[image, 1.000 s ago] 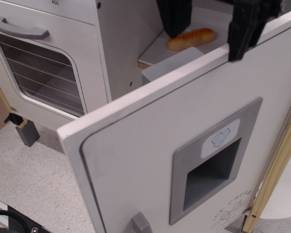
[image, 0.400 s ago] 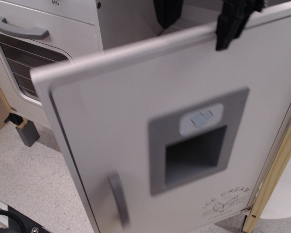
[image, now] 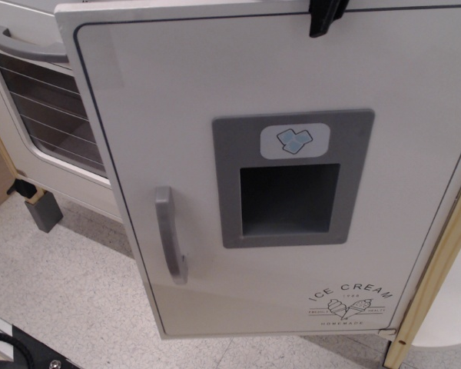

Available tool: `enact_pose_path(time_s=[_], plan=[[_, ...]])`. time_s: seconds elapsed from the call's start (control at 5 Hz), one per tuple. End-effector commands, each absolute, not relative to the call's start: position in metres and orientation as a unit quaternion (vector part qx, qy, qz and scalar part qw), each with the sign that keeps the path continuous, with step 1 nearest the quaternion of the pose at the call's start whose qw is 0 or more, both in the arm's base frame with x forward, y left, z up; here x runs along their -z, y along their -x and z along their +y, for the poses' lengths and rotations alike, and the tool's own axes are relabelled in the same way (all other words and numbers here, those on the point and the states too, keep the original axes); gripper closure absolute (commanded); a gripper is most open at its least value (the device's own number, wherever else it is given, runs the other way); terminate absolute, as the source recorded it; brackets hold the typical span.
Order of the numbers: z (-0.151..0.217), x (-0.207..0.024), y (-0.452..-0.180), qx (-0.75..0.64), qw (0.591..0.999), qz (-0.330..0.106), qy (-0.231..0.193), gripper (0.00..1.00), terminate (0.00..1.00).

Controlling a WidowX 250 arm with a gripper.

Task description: Close fridge

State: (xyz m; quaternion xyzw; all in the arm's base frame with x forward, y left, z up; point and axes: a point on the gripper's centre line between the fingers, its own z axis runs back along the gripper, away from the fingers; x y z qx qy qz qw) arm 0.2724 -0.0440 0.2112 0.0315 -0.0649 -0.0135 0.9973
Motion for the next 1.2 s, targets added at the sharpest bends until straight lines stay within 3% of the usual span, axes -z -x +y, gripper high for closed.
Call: enact_pose_path(time_s=[0.0, 0.2, 0.6, 1.0], plan=[[-0.041, -0.235, -0.25, 0.005, 0.992, -0.117, -0.054, 0.0, 0.0], [-0.046, -0.236, -0.235, 0.016, 0.99, -0.128, -0.057, 0.0, 0.0], [-0.041, -0.205, -0.215, 0.009, 0.99, -0.122, -0.075, 0.0, 0.0], [-0.029, -0.137, -0.219, -0.045, 0.991, -0.123, -0.019, 0.0, 0.0]])
